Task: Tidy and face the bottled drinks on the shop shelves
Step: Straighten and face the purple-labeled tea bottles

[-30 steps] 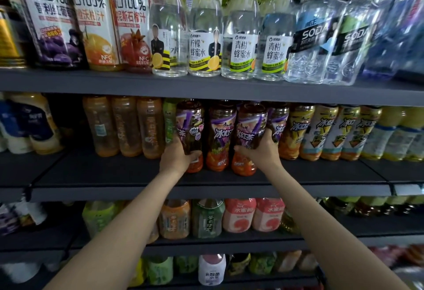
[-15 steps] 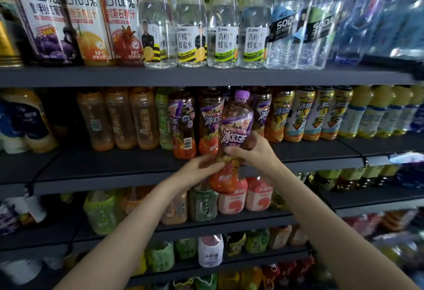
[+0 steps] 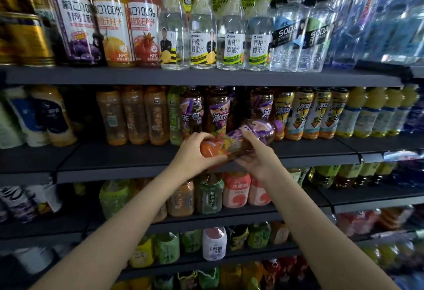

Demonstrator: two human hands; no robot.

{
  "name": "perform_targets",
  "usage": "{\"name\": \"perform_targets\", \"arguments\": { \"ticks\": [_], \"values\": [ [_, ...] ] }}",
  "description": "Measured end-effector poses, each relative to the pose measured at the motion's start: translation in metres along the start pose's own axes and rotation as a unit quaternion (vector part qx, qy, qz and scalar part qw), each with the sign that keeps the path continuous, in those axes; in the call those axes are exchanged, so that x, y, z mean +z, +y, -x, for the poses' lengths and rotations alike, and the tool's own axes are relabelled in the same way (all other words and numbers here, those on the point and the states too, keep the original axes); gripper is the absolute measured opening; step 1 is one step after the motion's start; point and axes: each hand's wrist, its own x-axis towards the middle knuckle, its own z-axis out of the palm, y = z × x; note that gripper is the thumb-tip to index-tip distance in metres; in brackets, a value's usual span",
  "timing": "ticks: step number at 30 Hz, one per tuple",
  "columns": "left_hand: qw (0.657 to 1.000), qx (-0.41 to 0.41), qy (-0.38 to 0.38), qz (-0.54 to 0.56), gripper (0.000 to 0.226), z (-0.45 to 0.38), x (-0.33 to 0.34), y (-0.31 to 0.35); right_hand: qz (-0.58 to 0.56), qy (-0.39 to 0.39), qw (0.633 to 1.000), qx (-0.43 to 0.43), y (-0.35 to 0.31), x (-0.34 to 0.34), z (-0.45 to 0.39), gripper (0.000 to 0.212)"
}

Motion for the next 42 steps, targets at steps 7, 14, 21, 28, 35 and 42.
{"name": "perform_targets", "arguments": {
  "ticks": [7,14,21,28,35,42],
  "values": [
    [0.864,-0.159,-0.108,0.466,0.037,0.01,-0.016,0.009,-0.02,-0.079,0.995,-0.059,-0.031,0.003,0.012,0.056],
    [0.988,0.121,0.052,0.078,0.072,0.013,-0.021,0.01,-0.019,-0.043,0.999,0.016,-0.026,0.009,0.024,0.024],
    [0.974,0.037,-0.084,0.206,0.041,0.009,-0.022,-0.008,0.134,-0.069,0.981,-0.122,-0.024,-0.001,0.024,0.045],
    [0.954,0.006,-0.174,0.244,0.038,0.007,-0.011,-0.001,0.245,-0.206,0.929,-0.187,-0.026,0.007,0.038,0.04],
    [0.998,-0.014,0.015,0.063,0.058,0.017,0.011,0.01,0.437,-0.05,0.829,-0.347,-0.023,0.035,0.042,0.107],
    [0.988,-0.028,-0.038,0.145,0.054,0.014,0.007,0.015,0.407,-0.055,0.827,-0.384,-0.038,0.027,0.038,0.091]
  ]
}}
